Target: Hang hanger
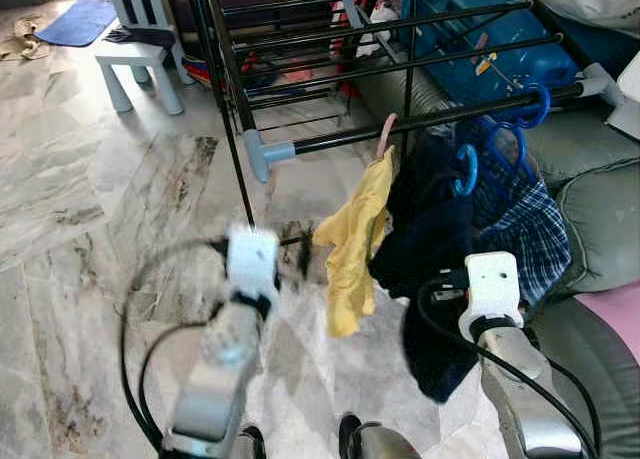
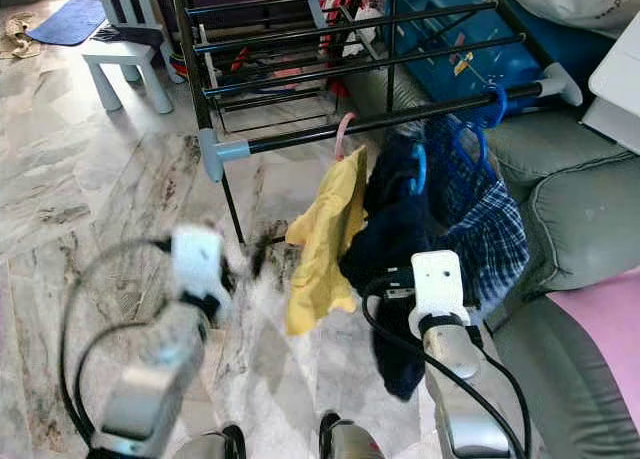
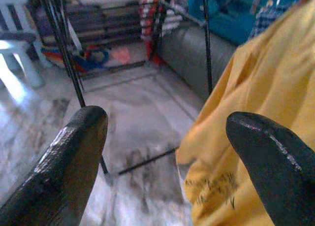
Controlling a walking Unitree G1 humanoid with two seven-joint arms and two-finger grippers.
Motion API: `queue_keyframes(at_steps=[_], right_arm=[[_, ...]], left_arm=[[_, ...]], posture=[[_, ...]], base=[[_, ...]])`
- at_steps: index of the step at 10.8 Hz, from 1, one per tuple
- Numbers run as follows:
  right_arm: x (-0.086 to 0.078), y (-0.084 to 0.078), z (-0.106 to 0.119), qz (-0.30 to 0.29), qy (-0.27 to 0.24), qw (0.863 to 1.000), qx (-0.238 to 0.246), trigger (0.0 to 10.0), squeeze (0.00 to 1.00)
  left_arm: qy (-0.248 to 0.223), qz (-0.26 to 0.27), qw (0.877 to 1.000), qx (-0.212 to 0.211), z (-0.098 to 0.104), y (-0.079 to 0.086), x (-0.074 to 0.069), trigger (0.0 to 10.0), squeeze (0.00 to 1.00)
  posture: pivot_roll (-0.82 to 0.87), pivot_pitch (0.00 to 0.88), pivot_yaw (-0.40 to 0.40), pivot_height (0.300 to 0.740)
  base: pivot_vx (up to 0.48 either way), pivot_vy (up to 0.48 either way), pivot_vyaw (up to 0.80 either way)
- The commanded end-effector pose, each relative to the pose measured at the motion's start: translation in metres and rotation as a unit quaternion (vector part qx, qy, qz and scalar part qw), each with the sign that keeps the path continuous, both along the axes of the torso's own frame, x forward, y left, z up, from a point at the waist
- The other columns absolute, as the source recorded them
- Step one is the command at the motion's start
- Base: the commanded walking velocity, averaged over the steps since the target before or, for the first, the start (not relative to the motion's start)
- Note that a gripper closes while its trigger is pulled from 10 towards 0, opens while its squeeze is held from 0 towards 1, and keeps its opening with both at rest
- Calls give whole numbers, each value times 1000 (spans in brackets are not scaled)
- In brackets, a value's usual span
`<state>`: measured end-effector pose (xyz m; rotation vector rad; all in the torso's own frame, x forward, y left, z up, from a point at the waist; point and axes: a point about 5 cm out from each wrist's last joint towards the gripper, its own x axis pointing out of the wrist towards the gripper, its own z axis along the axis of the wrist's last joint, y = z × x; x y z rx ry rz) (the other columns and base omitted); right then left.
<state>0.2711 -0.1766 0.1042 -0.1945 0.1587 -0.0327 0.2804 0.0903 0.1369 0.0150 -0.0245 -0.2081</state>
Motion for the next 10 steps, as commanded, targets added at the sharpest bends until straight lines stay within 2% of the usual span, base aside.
queue_keyframes(at_steps=[1, 6, 10], right_arm=[[-1, -3, 13, 0, -27, 1000, 0, 10000, 0], [0, 3, 12, 3, -23, 1000, 7, 10000, 0], [2, 6, 12, 5, -21, 1000, 10, 10000, 0]], left_arm=[[6, 3, 1000, 1, -1, 1, -3, 10000, 0], [27, 5, 1000, 6, -10, 3, -7, 10000, 0], [32, 7, 999, 4, -11, 4, -7, 10000, 0]], posture=[[-117, 244, -17, 740], [-102, 241, -15, 740], [-98, 242, -13, 740]], base=[[-255, 0, 0], [0, 0, 0], [-263, 0, 0]])
